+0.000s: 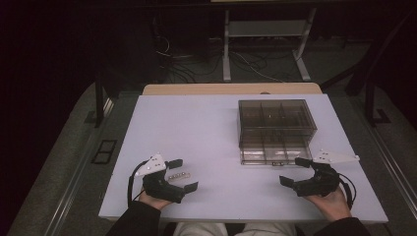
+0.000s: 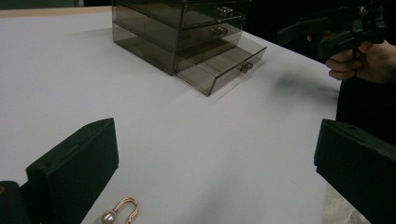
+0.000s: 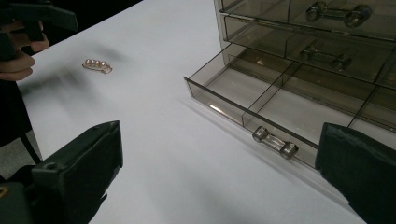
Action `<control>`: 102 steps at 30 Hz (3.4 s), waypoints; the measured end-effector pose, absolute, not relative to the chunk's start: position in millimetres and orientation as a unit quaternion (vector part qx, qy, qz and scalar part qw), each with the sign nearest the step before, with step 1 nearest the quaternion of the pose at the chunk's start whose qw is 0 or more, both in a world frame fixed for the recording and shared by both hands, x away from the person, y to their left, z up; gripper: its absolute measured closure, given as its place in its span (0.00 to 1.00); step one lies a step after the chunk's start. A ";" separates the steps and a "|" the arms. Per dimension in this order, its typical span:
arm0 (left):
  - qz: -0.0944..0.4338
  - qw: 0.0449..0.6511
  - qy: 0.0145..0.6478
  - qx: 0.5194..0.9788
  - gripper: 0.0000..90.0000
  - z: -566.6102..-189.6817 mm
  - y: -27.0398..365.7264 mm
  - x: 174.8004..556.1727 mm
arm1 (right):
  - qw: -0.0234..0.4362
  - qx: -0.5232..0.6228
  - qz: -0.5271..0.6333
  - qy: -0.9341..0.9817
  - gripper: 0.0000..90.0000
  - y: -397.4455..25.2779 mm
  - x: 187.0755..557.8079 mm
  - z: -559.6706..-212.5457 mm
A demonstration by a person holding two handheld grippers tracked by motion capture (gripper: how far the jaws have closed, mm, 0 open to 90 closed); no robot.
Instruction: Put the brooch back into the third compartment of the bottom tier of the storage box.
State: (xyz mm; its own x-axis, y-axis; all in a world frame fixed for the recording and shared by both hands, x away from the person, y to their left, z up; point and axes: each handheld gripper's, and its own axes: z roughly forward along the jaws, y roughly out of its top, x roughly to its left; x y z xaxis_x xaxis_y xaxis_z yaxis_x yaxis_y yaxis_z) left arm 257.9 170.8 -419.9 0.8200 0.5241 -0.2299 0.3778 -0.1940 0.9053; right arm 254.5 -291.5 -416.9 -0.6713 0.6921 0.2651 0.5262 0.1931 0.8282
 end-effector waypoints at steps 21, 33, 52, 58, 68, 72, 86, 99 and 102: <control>0.061 0.557 0.289 0.776 0.00 -417.6 169.2 257.4 | 0.082 0.397 0.492 0.771 0.00 -291.5 255.3 -417.5; 0.058 0.543 0.283 0.789 0.00 -409.7 167.5 257.7 | 0.082 0.399 0.493 0.769 0.00 -293.2 253.9 -417.1; 0.062 0.512 0.278 0.810 0.00 -396.7 174.4 265.6 | 0.080 0.400 0.491 0.770 0.00 -293.2 253.8 -417.3; 0.059 0.503 0.277 0.817 0.00 -393.0 176.2 269.9 | 0.078 0.398 0.488 0.773 0.00 -292.5 253.9 -417.7; 0.058 0.484 0.281 0.827 0.00 -387.9 181.6 279.6 | 0.081 0.396 0.488 0.774 0.00 -292.1 254.3 -418.1; 0.057 0.478 0.283 0.830 0.00 -386.1 183.7 282.6 | 0.080 0.395 0.487 0.775 0.00 -291.9 254.4 -418.2; 0.058 0.443 0.289 0.847 0.00 -388.6 193.1 289.9 | 0.079 0.392 0.483 0.779 0.00 -290.7 254.1 -418.8; 0.061 0.410 0.292 0.862 0.00 -393.0 197.7 299.5 | 0.078 0.394 0.481 0.780 0.00 -290.3 253.9 -418.8; 0.059 0.400 0.289 0.868 0.00 -394.4 196.9 301.2 | 0.078 0.390 0.480 0.782 0.00 -289.9 254.2 -419.3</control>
